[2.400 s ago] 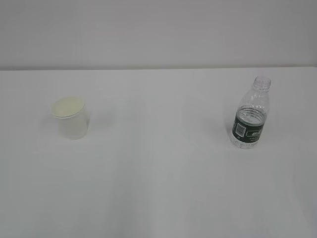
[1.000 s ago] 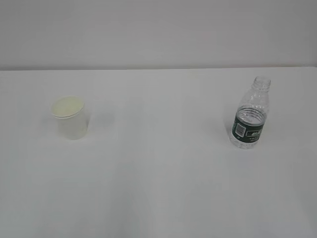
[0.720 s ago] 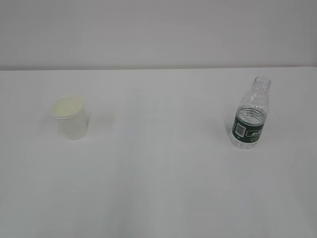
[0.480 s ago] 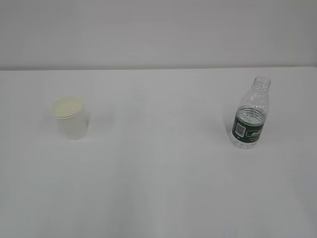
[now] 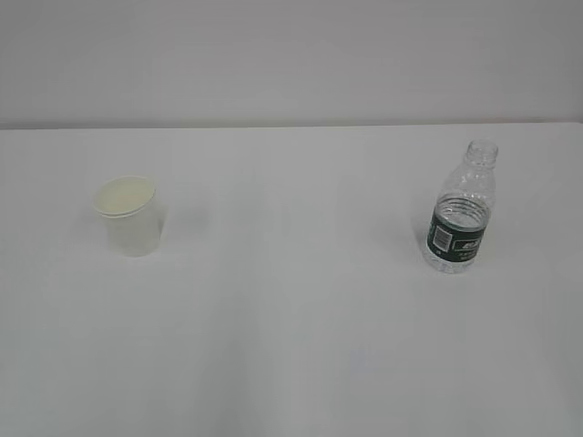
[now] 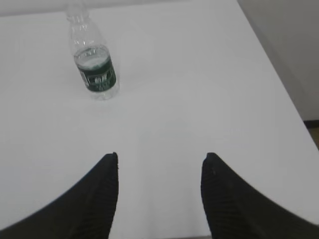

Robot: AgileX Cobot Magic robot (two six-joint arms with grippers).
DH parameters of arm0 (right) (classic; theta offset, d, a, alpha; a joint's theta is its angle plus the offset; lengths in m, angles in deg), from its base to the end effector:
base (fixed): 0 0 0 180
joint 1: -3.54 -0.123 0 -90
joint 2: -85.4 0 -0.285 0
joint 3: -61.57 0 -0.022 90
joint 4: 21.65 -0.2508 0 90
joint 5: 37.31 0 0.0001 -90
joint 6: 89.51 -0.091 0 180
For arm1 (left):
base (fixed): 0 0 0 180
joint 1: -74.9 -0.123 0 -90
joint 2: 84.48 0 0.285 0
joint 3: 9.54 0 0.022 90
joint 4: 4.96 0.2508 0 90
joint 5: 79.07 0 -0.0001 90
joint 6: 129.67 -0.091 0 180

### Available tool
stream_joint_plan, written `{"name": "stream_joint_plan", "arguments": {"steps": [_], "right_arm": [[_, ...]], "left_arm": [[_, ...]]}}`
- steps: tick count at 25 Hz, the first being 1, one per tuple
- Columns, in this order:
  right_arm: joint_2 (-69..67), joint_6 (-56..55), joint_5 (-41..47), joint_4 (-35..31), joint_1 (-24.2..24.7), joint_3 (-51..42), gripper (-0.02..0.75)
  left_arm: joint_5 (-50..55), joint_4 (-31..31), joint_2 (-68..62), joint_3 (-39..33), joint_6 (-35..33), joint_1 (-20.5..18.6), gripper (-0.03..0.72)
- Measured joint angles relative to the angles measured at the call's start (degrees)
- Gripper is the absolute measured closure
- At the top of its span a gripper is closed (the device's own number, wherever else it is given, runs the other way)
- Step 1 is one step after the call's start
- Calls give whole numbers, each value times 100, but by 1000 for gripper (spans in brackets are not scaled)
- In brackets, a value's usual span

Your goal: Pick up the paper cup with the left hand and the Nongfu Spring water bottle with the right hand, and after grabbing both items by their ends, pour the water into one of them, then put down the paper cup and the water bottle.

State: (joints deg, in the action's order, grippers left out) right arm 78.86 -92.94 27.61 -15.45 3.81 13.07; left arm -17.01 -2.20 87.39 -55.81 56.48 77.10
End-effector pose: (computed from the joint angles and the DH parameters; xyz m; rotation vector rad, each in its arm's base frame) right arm -0.0117 -0.0089 0.2721 0.0787 2.0887 -0.0969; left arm -0.0095 0.0042 0.2866 -0.0739 2.0305 -0.0343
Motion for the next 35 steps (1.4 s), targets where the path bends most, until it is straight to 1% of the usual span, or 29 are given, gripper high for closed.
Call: {"name": "stream_joint_plan", "arguments": {"steps": [3,9,14,17,19,22,24,27,28,31,35], "right_arm": [[0,0,-575,-13,0,166,335],[-327,0,-1681,-168,0,288,335],[-712,0,-2587,-192,0,288,335],[-1052,0,-3061,-322,0,288,335],[-1372,0,-3426,-399,0,288,335],[-1843,10,-4018,-447,0,288,335],[-2135,33,-4329,-458,0,288,336],[-2515,155,-4756,-458,0,288,336],[-2708,190,-5089,-458,0,288,330],[-2947,204,-5615,-458,0,288,310],[-3322,204,-6185,-424,0,288,294]], "left_arm": [[-493,-26,-247,301,0,0,271],[-1695,-82,-1719,991,0,0,272],[-3022,-276,-2592,1117,0,0,273],[-3444,-331,-3081,1120,0,0,267],[-3582,-335,-3384,1120,0,0,234],[-3706,-344,-3819,1120,0,0,152],[-3924,-344,-4054,1120,0,25,121],[-4427,-348,-4385,1120,0,162,106],[-4806,-390,-4632,1120,0,310,105],[-5383,-441,-5013,1120,0,615,115],[-6125,-276,-5609,1120,0,1120,132]]}}
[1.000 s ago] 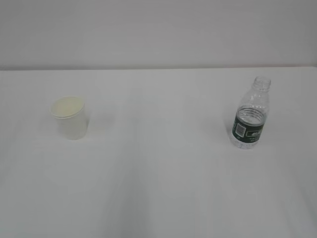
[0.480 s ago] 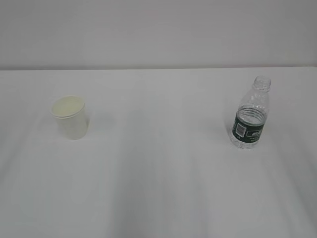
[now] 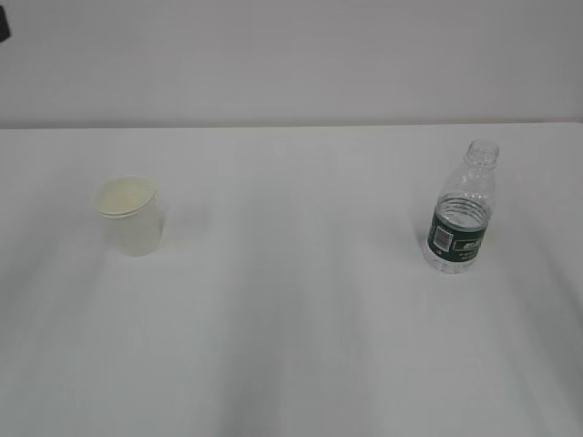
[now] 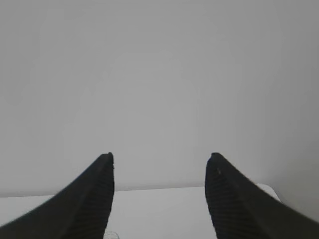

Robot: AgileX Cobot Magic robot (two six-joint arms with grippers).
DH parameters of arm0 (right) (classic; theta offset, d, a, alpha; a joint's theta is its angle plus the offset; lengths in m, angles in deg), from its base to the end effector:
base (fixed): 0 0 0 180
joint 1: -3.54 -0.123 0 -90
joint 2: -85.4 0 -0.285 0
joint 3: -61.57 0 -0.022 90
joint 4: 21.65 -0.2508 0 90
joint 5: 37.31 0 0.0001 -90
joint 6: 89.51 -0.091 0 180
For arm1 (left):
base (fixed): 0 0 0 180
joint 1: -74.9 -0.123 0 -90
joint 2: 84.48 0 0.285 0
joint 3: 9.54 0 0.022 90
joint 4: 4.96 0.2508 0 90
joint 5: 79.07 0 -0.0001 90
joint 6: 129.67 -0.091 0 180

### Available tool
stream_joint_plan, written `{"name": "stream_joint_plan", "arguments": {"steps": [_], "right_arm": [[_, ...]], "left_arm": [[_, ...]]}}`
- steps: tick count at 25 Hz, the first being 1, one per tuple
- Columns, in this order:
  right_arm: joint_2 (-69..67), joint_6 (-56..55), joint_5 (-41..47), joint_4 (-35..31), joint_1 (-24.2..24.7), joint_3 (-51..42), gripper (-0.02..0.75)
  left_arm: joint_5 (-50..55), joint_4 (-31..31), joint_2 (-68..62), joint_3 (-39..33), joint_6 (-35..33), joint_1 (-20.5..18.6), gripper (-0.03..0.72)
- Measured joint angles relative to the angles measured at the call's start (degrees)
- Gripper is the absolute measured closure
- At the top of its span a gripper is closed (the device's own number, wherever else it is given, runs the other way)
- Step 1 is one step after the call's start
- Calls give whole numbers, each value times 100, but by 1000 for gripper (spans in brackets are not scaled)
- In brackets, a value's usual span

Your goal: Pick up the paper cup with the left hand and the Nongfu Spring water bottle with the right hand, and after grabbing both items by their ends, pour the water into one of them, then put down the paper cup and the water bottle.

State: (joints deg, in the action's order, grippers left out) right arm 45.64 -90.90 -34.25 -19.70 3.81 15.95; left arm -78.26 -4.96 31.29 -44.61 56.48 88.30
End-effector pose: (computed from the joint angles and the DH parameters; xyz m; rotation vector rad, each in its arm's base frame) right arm 0.1201 -0.0007 0.3498 -0.0024 1.5436 -0.0129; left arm 0.2108 -0.0502 0.3448 0.1109 1.7503 -0.2494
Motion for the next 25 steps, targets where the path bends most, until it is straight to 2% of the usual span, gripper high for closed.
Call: {"name": "stream_joint_plan", "arguments": {"steps": [4,7,14,20,25], "right_arm": [[-318,2,-437,59,0,0,292],[-592,-19,-549,82,0,0,292],[-1214,-393,-1360,319,-139,-344,292],[-1584,-793,-1821,1083,-619,-594,292],[-1869,-1137,-2467,1300,-734,-1003,292]], "left_arm": [[-876,0,-521,-156,0,375,133],[-1515,-180,-818,-400,0,476,138],[-2643,-506,-1364,-1042,0,476,141],[-3440,-770,-1644,-1459,0,476,151],[-3947,-784,-1834,-1782,0,476,153]]}}
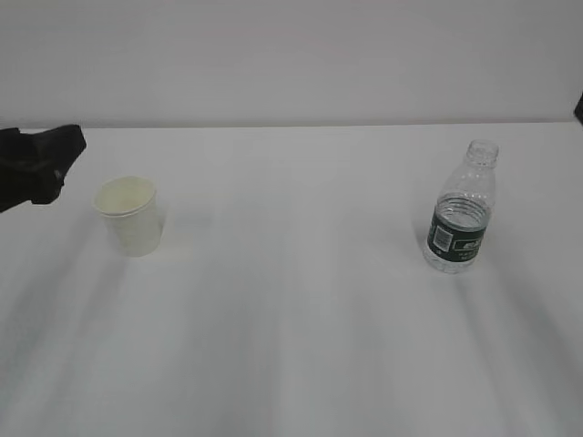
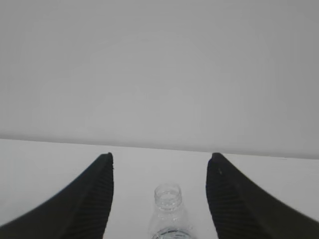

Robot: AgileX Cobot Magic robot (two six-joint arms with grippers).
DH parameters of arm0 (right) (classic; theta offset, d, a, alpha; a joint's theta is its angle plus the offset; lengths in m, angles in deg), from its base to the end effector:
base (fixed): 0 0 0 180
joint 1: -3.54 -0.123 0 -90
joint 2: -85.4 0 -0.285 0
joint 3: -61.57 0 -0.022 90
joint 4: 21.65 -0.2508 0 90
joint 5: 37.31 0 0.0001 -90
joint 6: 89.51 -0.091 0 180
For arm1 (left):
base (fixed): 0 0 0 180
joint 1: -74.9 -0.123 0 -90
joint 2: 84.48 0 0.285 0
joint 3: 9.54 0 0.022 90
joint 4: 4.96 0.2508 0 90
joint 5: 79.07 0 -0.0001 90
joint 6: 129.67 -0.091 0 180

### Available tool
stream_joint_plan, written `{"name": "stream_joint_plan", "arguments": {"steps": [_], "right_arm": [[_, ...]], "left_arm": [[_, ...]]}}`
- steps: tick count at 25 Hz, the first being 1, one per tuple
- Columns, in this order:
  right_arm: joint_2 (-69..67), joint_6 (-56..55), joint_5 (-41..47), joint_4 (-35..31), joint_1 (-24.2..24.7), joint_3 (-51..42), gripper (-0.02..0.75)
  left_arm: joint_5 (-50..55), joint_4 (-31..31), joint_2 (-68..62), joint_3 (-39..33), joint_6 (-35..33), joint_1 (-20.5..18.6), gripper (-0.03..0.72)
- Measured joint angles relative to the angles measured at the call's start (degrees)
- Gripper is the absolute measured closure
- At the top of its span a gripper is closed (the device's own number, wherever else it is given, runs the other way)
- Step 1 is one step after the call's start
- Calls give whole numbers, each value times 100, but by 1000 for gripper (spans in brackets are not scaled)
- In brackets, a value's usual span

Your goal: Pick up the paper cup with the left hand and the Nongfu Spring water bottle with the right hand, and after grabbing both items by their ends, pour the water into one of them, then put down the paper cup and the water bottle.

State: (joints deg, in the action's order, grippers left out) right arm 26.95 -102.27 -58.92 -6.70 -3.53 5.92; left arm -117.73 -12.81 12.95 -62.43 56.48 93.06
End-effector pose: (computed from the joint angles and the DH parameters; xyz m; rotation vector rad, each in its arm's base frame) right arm 0.1768 0.0306 0.2785 -0.1901 1.6168 0.1564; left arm 0.2349 -0.0689 0.2310 0.0229 1.7040 -0.3251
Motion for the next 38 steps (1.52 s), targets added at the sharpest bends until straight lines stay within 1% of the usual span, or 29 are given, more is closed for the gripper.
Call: {"name": "stream_joint_plan", "arguments": {"steps": [5,9,12,16,20,25,27,33,38], "right_arm": [[-435,-70,-959,18,0,-603,292],[-863,-69,-1767,75,0,-863,286],[-1165,-24,-2288,88,0,-886,244],[-1659,167,-2519,98,0,-886,176],[-2271,382,-2976,-4,0,-886,150],[-3224,523,-3967,-342,0,-886,149],[-3673,537,-4236,-466,0,-865,148],[-4671,602,-4319,-811,0,-817,148],[-5178,713,-4359,-863,0,-625,148]], "left_arm": [[-1056,0,-523,-435,0,0,153],[-1717,21,-983,-583,0,0,153],[-2099,213,-1271,-611,0,0,154],[-2534,375,-1675,-611,0,0,154],[-2654,425,-2085,-611,0,0,155],[-2654,536,-2468,-611,0,0,155],[-2654,585,-2532,-611,0,0,155],[-2654,599,-2537,-611,0,0,155],[-2654,599,-2547,-611,0,0,155]]}}
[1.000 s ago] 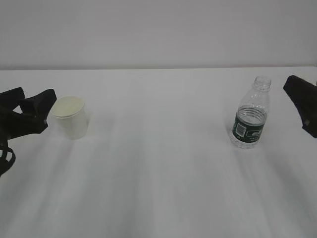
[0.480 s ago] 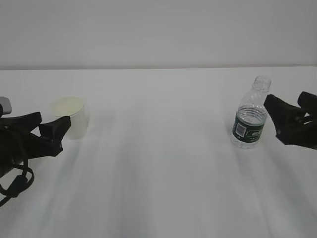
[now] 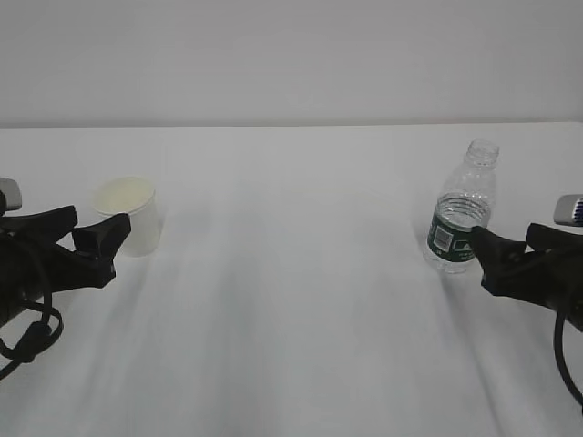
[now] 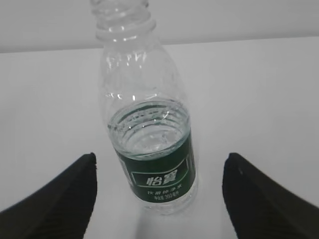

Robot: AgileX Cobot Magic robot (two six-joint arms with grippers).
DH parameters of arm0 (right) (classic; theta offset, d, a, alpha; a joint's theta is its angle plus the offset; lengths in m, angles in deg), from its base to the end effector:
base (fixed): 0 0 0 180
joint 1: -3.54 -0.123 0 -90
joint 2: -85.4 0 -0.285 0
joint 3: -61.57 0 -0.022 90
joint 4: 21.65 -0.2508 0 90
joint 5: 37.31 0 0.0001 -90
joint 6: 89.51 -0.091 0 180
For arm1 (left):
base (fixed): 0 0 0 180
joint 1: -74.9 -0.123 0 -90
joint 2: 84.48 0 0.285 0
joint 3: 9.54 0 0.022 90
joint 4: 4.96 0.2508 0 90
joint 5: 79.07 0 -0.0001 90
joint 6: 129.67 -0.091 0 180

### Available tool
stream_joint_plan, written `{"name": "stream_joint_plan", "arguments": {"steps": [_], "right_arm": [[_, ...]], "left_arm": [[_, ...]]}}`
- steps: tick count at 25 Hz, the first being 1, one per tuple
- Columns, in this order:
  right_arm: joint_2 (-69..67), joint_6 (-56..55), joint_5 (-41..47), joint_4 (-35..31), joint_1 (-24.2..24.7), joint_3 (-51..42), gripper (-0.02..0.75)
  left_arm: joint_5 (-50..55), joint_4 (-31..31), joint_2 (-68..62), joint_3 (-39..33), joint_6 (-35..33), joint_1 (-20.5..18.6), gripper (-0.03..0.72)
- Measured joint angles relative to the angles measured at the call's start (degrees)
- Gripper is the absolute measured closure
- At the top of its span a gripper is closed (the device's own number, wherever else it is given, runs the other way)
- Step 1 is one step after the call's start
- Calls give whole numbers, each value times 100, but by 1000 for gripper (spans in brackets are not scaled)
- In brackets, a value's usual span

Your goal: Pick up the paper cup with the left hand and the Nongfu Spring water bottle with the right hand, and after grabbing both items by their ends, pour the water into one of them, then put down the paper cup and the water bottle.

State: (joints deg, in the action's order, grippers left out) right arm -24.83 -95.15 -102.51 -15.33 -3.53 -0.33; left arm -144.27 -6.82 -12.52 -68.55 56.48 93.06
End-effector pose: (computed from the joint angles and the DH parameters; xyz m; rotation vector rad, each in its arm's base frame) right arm 0.2383 0.0387 0.1183 -0.1360 1.8677 0.2145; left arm 0.2430 -0.0769 0.1357 0.1535 1.7803 -0.2894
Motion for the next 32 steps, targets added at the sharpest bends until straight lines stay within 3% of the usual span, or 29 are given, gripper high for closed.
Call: {"name": "stream_joint_plan", "arguments": {"steps": [19,32], "right_arm": [[-1616,42,-36,290,0,1255,148],[-1892,42,-69,376,0,1772,148]], "left_arm": [[-12,0,-283,0,0,0,165],[-21,0,-283,0,-17,0,165]]}}
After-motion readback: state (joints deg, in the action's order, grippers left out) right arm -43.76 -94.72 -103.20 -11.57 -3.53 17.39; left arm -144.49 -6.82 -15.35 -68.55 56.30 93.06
